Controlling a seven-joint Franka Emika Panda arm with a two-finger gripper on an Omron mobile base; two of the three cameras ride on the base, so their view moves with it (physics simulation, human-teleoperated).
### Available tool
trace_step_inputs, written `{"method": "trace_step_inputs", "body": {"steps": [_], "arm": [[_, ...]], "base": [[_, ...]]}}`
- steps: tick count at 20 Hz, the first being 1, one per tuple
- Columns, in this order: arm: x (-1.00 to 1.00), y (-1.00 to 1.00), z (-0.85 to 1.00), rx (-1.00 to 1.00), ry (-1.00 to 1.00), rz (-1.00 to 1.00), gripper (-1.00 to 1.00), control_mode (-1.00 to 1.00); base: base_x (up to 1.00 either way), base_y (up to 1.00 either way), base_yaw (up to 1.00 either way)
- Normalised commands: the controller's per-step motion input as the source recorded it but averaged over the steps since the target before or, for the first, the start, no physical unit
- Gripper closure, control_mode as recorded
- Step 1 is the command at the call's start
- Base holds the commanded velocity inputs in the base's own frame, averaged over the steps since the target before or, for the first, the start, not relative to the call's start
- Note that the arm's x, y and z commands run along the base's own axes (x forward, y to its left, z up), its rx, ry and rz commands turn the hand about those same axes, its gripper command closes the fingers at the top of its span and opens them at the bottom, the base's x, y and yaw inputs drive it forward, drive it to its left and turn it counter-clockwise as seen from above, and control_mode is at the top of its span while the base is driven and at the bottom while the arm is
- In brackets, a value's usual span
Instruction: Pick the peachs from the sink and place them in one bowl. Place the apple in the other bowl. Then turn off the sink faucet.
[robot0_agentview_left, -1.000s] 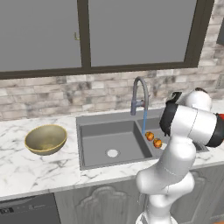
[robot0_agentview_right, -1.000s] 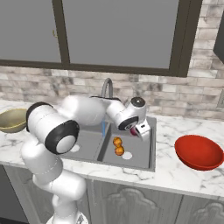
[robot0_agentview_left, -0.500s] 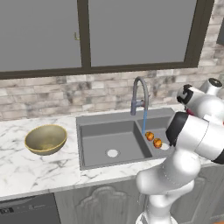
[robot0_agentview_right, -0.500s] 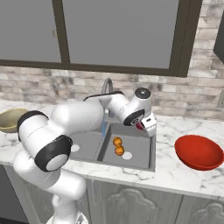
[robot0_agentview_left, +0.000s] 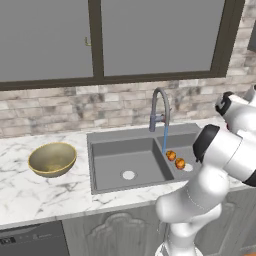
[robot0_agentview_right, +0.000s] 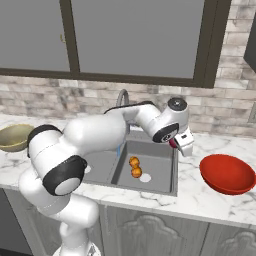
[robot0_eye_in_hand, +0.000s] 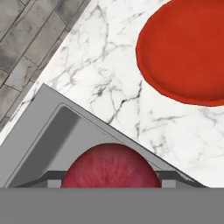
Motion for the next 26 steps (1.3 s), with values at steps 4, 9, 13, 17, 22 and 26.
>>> {"method": "trace_step_inputs", "body": {"steps": [4, 9, 13, 17, 22, 26], "arm": [[-0.01, -0.54, 0.07, 0.0, 0.0, -0.03, 1.0, -1.0], [-0.11, -0.56, -0.01, 0.0, 0.0, -0.01, 1.0, -1.0], [-0.21, -0.59, -0.06, 0.01, 0.0, 0.0, 1.0, -1.0], [-0.11, -0.44, -0.3, 0.01, 0.0, 0.0, 1.0, -1.0], [0.0, -0.42, -0.35, 0.02, 0.0, 0.0, 1.0, -1.0], [0.01, -0.65, -0.13, 0.07, 0.0, 0.0, 1.0, -1.0]], "base": [[0.0, 0.0, 0.0], [0.0, 0.0, 0.0], [0.0, 0.0, 0.0], [0.0, 0.0, 0.0], [0.0, 0.0, 0.0], [0.0, 0.0, 0.0]]}}
